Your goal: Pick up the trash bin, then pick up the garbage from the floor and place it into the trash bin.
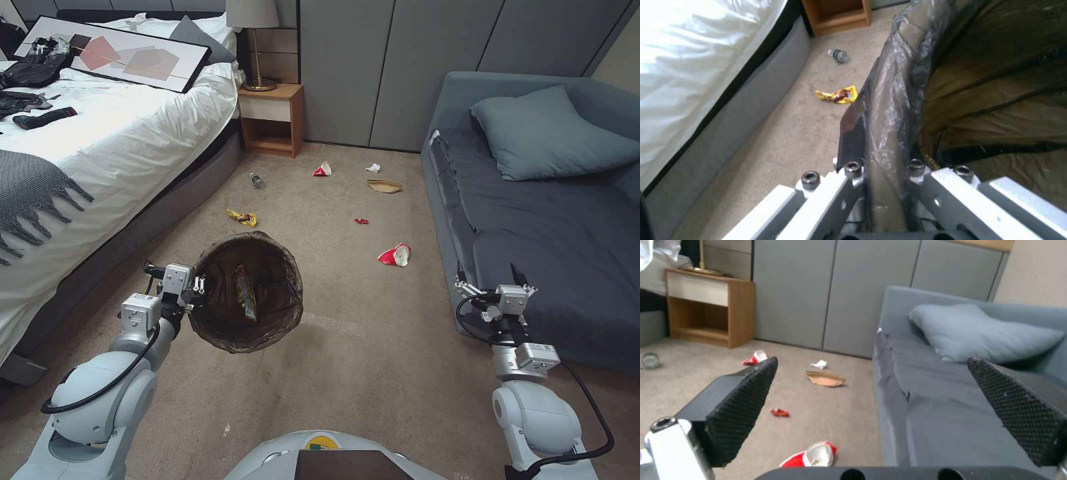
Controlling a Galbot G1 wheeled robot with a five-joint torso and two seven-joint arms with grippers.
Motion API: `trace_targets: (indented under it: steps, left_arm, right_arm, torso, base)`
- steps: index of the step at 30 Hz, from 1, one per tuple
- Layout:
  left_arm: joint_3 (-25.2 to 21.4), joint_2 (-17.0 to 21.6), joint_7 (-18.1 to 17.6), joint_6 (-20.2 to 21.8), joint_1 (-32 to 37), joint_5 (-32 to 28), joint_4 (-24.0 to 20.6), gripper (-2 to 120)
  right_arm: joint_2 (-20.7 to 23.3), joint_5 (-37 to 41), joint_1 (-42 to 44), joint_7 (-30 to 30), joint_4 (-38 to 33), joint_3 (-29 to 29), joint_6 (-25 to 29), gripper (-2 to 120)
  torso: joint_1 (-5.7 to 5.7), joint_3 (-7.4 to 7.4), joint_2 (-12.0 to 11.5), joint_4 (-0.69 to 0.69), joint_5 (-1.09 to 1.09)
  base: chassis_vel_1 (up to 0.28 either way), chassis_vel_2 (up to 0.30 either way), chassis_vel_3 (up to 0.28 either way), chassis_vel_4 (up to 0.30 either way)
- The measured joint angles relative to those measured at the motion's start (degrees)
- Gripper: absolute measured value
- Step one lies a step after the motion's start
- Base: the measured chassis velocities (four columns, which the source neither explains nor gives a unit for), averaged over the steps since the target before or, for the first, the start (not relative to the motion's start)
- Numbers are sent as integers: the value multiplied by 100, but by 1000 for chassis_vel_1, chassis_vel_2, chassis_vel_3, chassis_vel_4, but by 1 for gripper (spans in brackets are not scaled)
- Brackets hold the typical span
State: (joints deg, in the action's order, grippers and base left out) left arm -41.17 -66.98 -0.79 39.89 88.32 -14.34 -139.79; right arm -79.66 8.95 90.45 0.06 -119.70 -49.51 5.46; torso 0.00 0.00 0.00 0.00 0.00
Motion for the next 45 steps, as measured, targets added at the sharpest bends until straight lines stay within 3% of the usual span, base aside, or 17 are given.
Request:
trace_targets:
  steps: [14,45]
  left_arm:
    - [-14,-25,65,-32,26,98,11,0]
    - [-47,-38,93,-61,86,144,28,0]
  right_arm:
    - [-5,101,-112,66,38,7,-124,100]
    - [10,129,-146,93,96,12,-219,100]
  torso:
    - [0,0,0,1,0]
    - [0,0,0,1,0]
  base:
    - [-19,24,18,-23]
    - [-128,128,123,-125]
